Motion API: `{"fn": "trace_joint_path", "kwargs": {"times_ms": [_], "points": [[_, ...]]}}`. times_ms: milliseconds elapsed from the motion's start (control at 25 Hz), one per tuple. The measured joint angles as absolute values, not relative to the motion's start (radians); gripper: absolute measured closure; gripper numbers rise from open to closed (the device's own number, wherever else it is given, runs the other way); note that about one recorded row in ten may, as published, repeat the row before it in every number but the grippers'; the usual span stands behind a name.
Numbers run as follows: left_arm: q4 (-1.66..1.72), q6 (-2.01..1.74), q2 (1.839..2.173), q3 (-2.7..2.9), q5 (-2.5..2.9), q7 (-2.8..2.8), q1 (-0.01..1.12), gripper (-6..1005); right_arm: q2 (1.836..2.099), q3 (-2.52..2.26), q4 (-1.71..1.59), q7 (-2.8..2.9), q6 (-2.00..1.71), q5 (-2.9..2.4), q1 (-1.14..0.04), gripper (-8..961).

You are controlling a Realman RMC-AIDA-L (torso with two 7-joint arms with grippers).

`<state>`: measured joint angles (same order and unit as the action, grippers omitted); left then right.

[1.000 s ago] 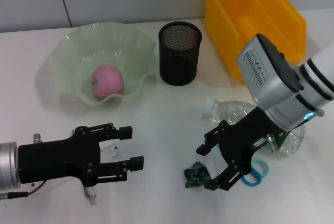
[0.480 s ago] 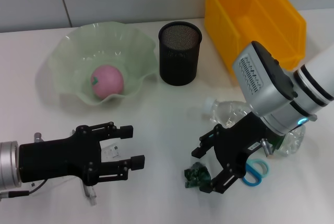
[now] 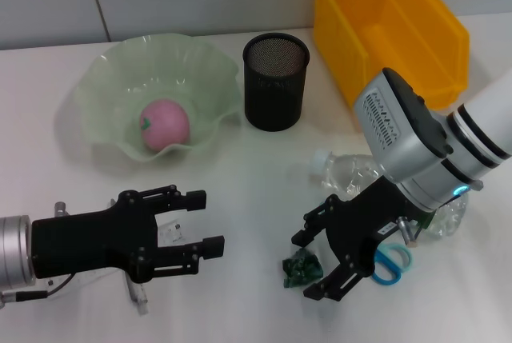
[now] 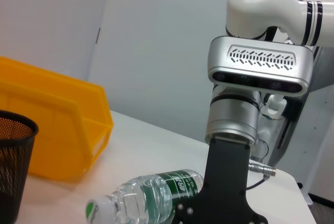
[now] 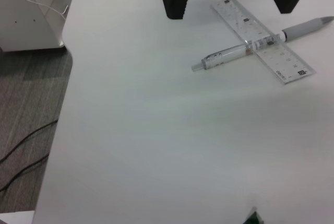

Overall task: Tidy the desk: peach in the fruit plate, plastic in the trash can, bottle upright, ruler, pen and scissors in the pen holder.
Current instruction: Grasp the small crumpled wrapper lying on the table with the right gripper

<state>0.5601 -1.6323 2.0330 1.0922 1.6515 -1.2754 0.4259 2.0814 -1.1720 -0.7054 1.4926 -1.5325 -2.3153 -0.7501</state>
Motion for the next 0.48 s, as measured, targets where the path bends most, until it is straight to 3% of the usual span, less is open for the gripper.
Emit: {"fn": "trace_joint_path", "kwargs": {"times_ms": [480], "points": [[0.56,-1.638,2.032,1.092,1.65,-1.274,0.424,223,2.083,-1.172,-0.684,1.48,-1.529,-2.303,-0.749,196]]}}
